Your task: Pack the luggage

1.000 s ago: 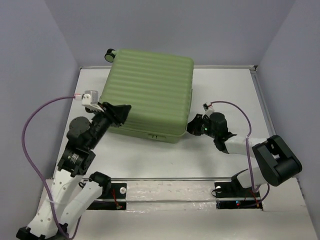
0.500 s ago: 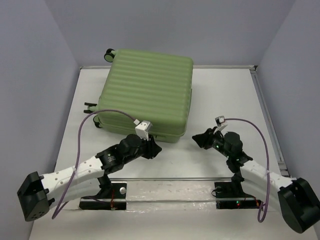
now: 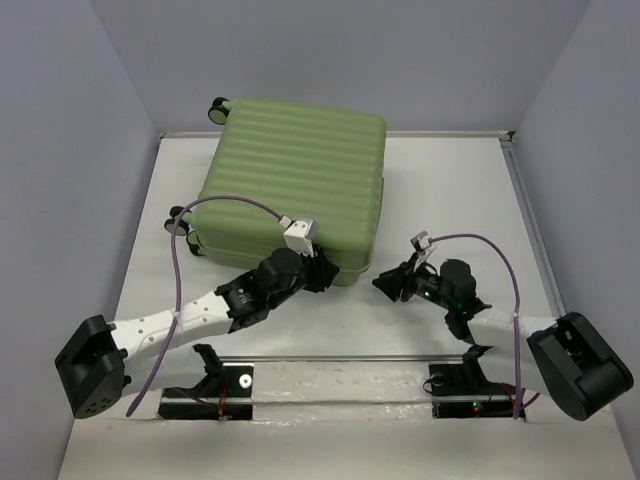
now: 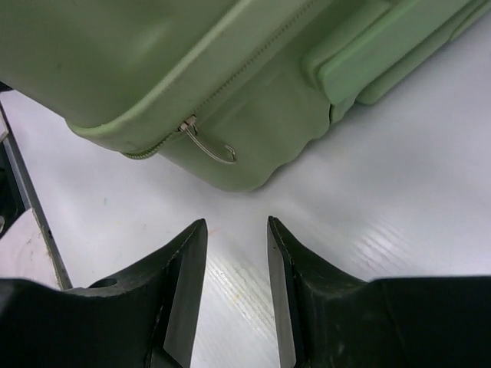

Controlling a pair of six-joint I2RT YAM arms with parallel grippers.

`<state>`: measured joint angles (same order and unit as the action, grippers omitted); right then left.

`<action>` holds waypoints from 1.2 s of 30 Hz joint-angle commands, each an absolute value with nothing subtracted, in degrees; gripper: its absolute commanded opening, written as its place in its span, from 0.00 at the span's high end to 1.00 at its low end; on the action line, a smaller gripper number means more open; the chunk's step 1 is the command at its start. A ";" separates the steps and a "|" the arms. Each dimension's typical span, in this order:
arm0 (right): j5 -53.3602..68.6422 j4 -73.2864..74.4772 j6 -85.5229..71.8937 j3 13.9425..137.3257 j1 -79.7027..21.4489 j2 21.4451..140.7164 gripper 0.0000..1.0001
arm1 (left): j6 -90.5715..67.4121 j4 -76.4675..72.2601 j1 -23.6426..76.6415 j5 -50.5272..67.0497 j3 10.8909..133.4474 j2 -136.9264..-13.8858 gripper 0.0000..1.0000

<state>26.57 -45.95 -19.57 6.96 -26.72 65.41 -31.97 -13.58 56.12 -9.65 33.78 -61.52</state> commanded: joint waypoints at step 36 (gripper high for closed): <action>18.16 -72.54 -17.41 8.18 -39.36 74.31 0.93 | -28.56 -20.31 53.70 -9.66 39.54 -65.39 0.64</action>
